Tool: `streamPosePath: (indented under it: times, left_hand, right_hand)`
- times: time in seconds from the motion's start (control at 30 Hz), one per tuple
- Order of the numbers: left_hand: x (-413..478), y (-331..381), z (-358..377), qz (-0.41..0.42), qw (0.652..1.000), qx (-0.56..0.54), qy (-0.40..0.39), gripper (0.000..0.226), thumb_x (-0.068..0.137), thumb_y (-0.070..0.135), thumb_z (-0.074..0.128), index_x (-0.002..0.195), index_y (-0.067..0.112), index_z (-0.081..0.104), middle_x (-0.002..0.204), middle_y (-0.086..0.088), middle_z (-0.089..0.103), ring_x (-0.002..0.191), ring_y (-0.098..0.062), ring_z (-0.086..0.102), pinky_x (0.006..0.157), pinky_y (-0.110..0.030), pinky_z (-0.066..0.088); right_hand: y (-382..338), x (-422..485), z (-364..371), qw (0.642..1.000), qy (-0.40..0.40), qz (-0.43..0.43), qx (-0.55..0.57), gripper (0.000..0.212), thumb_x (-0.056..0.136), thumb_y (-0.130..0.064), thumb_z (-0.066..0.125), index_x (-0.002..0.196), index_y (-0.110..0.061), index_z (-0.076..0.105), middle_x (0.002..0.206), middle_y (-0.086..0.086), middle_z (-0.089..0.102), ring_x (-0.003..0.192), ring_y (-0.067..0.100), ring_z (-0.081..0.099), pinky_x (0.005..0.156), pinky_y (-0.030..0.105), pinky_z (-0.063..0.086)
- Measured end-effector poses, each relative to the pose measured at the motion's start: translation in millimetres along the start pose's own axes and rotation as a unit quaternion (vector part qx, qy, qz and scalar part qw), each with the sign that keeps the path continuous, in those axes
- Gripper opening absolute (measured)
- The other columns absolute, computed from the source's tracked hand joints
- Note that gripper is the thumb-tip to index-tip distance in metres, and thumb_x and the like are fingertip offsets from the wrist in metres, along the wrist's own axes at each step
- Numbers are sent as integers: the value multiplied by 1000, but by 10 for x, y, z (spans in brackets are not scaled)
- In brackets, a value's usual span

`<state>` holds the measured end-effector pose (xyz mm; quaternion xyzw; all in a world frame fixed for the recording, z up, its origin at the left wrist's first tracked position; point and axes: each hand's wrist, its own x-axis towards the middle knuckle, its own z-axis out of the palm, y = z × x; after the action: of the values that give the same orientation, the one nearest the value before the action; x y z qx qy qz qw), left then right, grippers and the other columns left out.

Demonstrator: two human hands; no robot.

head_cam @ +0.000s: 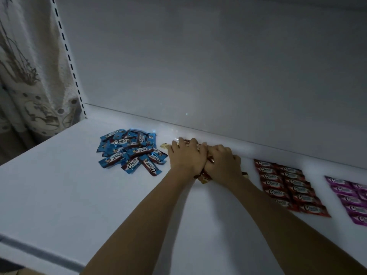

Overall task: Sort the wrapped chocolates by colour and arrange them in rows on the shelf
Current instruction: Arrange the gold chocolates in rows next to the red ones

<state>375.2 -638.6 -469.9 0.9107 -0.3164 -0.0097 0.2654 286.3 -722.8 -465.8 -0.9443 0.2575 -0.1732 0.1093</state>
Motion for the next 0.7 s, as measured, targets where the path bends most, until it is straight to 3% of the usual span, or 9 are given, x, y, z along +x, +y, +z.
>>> streamPosePath:
  times: [0.1,0.23,0.37,0.53,0.7]
  left_hand:
    - [-74,-3,12,29,999,3,20,68,87,53,11,129,21,52,133,-12,54,123,-33,46,106,-47,31]
    - [-213,-16,-21,35,999,-6,9,70,82,47,13,135,15,47,135,-10,50,127,-31,42,108,-43,27]
    - [-357,-30,-2,52,998,-27,33,66,85,43,15,130,11,51,133,-10,53,125,-28,44,106,-38,28]
    - [-642,-7,-30,83,996,-12,36,88,80,42,-13,138,10,45,144,-10,45,134,-27,36,106,-37,22]
    - [-1023,-19,-81,108,993,14,53,75,88,42,3,126,4,54,127,-19,57,119,-39,49,99,-45,33]
  right_hand:
    - [-12,-37,-35,1000,-12,2,-8,57,81,-55,26,125,-34,55,121,-3,57,118,22,47,96,47,35]
    - [-10,-136,-70,1000,-9,-11,5,43,88,-51,40,125,-34,55,126,-9,56,120,21,46,96,48,35]
    - [-51,-277,-134,999,-7,-30,42,47,82,-51,38,122,-33,57,127,-16,58,119,18,48,93,43,35]
    - [-14,-552,-169,997,16,-52,61,45,80,-50,43,119,-34,59,119,-19,61,114,14,49,88,35,32]
    - [-51,-833,-165,994,39,-75,70,40,78,-48,46,114,-35,61,111,-21,63,111,11,52,88,34,33]
